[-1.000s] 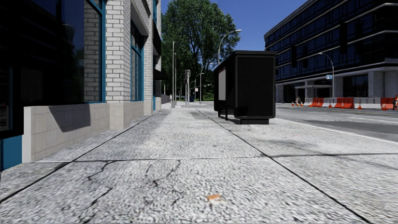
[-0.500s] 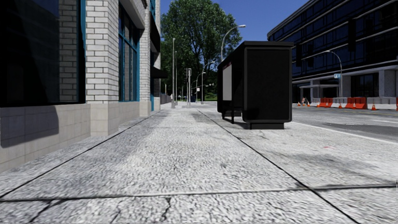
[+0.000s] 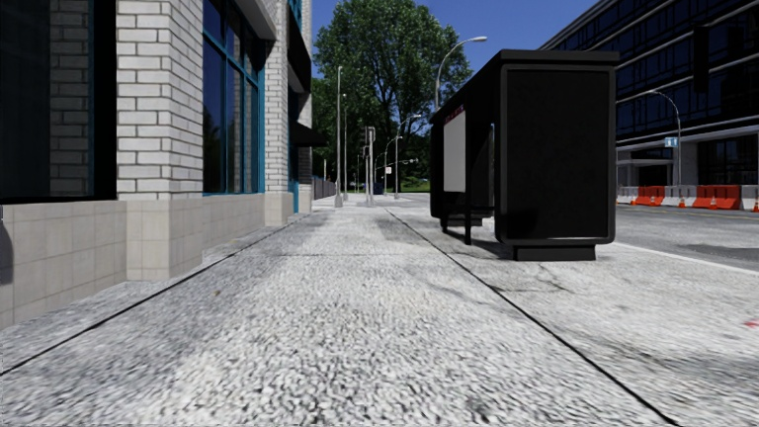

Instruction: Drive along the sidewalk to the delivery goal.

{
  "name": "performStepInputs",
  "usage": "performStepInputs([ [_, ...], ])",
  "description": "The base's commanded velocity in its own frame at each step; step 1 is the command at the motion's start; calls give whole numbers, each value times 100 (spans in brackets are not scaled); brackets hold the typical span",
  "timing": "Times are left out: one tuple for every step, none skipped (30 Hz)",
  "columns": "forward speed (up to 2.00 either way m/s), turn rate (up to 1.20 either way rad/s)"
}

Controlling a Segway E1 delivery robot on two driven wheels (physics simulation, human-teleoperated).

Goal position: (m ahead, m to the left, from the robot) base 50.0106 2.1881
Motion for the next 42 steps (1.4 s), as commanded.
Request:
performStepInputs([
  [200, 0],
  [200, 0],
  [200, 0],
  [200, 0],
  [200, 0],
  [200, 0],
  [200, 0],
  [200, 0],
  [200, 0],
  [200, 0],
  [200, 0],
  [200, 0],
  [200, 0],
  [200, 0],
  [200, 0],
  [200, 0],
  [200, 0],
  [200, 0],
  [200, 0],
  [200, 0],
  [200, 0],
  [200, 0],
  [200, 0],
  [200, 0],
  [200, 0],
  [200, 0],
  [200, 0],
  [200, 0],
  [200, 0],
  [200, 0],
  [200, 0],
  [200, 0],
  [200, 0],
  [200, 0],
  [200, 0],
  [200, 0],
  [200, 0],
  [200, 0],
  [200, 0],
  [200, 0],
  [200, 0],
  [200, 0],
])
